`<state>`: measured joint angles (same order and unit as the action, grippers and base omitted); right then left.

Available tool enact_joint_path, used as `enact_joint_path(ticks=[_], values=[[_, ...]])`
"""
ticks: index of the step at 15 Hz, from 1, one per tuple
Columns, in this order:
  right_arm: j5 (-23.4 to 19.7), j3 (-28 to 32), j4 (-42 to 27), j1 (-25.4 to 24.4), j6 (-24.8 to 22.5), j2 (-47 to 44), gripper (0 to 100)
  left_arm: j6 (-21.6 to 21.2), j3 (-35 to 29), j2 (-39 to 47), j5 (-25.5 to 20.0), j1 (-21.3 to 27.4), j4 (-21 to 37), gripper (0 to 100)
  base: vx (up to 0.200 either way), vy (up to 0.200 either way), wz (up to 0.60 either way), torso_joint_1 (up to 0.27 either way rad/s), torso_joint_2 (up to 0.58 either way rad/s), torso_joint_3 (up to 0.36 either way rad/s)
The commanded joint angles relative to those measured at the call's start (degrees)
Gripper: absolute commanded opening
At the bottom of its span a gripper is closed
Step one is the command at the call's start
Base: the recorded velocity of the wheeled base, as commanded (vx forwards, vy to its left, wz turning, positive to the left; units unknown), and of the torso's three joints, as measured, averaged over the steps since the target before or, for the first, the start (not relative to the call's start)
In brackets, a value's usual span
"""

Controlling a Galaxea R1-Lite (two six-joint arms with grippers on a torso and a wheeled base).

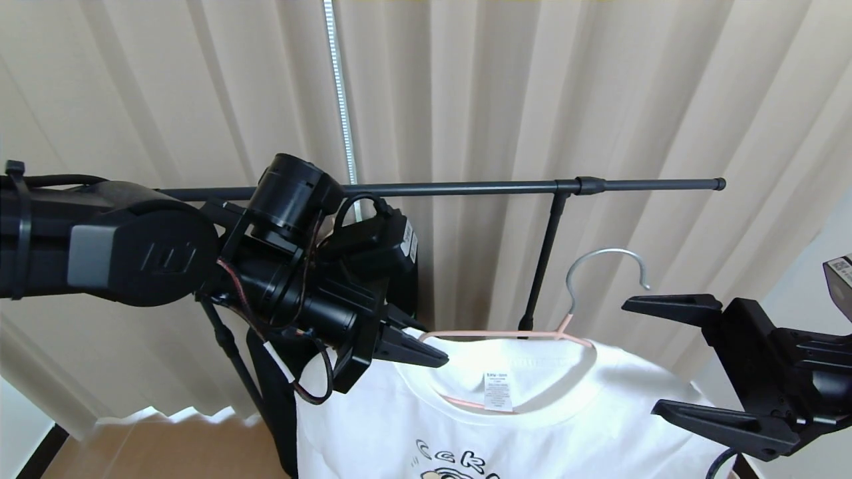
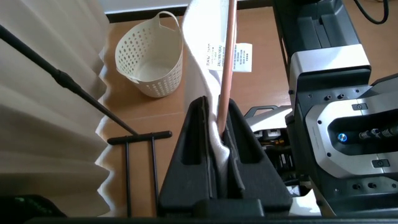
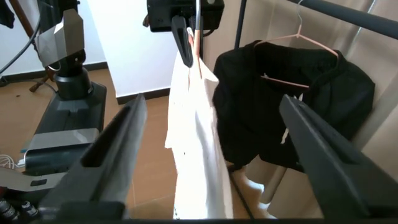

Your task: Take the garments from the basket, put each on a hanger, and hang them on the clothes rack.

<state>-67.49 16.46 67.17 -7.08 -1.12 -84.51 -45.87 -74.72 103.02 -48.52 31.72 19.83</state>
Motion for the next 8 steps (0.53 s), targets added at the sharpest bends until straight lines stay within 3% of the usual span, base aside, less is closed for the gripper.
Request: enact_joint_path(ticks=[1, 8], values=[[-0.1, 0.1, 0.0, 0.1, -0.8, -1.0, 100, 0.0, 0.0, -0.4, -0.1, -0.3, -0.1, 0, 0.000, 0.000, 0.00, 0.000, 0.00, 0.000], [0.1, 1.5, 0.0, 4.0, -1.0, -2.8, 100, 1.0, 0.7, -4.3, -0.2, -5.2, 0.0, 0, 0.000, 0.000, 0.00, 0.000, 0.00, 0.000]])
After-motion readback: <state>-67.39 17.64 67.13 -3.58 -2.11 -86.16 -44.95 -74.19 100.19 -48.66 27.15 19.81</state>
